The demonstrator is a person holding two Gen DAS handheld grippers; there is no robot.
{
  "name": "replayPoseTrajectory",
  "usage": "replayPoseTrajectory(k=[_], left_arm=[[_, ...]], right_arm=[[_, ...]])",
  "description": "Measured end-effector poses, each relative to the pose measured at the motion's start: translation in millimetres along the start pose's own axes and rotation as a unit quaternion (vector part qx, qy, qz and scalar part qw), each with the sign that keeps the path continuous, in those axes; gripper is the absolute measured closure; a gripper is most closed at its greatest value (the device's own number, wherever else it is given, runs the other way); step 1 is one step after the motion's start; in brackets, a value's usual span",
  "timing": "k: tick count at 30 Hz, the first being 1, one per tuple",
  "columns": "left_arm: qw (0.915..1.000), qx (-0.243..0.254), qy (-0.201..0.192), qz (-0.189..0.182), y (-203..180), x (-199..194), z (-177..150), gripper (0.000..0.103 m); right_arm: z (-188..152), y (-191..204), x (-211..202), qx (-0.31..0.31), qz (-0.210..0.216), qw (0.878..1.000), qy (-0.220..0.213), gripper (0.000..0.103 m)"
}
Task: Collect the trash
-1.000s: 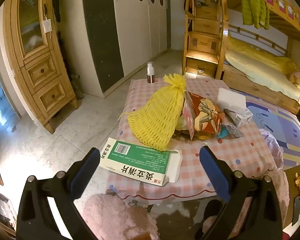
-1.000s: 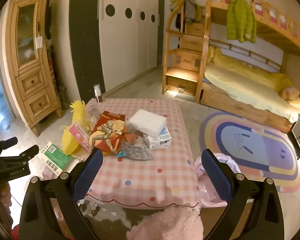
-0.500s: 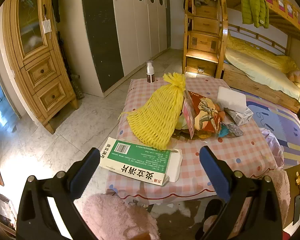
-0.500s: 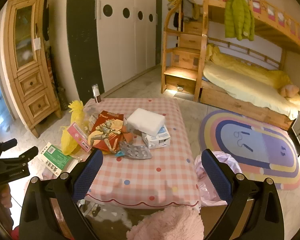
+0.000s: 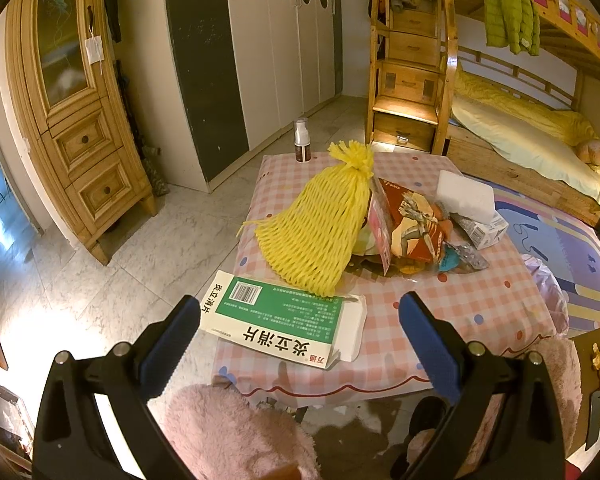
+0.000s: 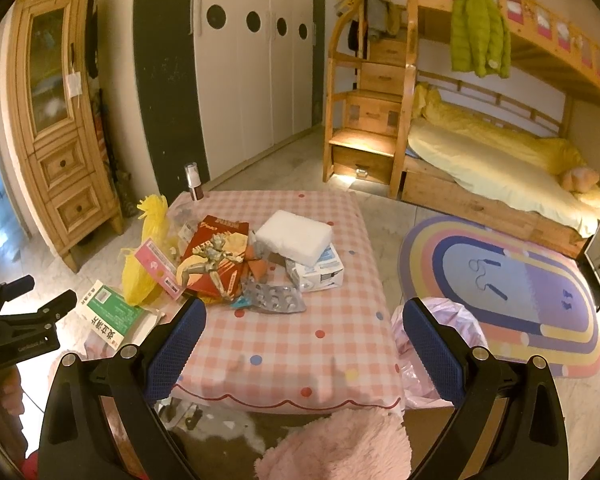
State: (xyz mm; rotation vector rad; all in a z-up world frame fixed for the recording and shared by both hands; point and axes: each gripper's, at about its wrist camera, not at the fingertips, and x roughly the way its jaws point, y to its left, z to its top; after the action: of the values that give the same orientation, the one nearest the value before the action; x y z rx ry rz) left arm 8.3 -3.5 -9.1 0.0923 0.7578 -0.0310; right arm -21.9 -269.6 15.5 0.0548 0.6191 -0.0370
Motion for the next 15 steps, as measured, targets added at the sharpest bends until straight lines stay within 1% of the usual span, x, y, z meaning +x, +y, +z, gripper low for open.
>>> replayPoseTrajectory(k=[15], left_arm=[[1.0000, 0.001, 0.001, -0.001, 0.7, 0.4, 0.7, 0.007]], right_arm=[[-1.9, 3.0, -1.5, 0.000, 0.000, 1.000, 0.000, 0.005]])
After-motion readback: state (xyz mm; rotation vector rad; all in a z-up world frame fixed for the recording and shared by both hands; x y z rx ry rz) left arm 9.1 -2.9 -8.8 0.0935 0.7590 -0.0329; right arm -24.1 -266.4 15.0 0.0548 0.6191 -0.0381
